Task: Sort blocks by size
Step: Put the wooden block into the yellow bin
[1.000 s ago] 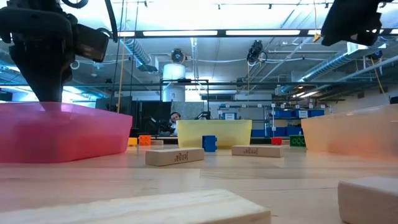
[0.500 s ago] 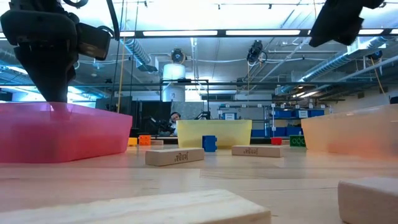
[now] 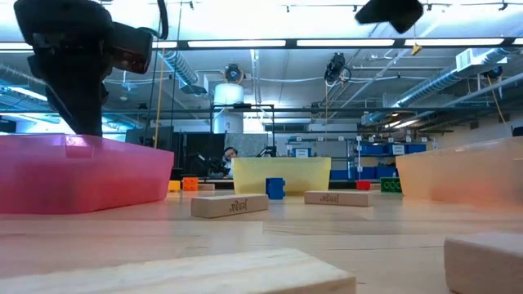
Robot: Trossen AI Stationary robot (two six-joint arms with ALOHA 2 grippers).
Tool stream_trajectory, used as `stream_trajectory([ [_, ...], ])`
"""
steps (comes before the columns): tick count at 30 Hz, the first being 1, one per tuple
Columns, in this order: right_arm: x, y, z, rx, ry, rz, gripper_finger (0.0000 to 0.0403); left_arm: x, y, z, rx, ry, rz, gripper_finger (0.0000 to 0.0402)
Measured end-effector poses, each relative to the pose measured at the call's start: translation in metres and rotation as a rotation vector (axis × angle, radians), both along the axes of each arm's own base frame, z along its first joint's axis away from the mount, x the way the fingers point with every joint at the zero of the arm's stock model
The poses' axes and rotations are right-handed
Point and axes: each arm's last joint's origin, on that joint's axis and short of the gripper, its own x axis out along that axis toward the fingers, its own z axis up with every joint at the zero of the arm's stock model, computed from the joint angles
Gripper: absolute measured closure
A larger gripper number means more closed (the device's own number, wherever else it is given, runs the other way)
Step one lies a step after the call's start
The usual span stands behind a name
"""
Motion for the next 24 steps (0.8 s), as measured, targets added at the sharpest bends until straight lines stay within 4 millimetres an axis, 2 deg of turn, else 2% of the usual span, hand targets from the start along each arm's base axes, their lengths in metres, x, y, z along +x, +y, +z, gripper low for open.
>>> stream_trajectory([
  [5, 0.022, 0.018, -0.03, -0.067, 0.046, 0.165, 0.0118, 0.004, -0.002, 0.001, -0.018, -0.04, 0.0, 0.016],
  [9, 0.038, 0.038, -0.061, -0.059, 0.067, 0.29, 0.0094, 0.007, -0.003, 0.003, -0.035, -0.077, -0.001, 0.016],
  [15, 0.053, 0.063, -0.101, -0.032, 0.047, 0.368, 0.0093, 0.009, -0.005, 0.004, -0.048, -0.106, -0.003, 0.016],
  [19, 0.059, 0.077, -0.119, -0.001, -0.005, 0.432, 0.0101, 0.01, -0.005, 0.004, -0.05, -0.109, -0.003, 0.016],
  [24, 0.067, 0.088, -0.143, -0.052, -0.096, 0.51, 0.0112, 0.012, -0.006, 0.005, -0.06, -0.131, -0.003, 0.0161],
])
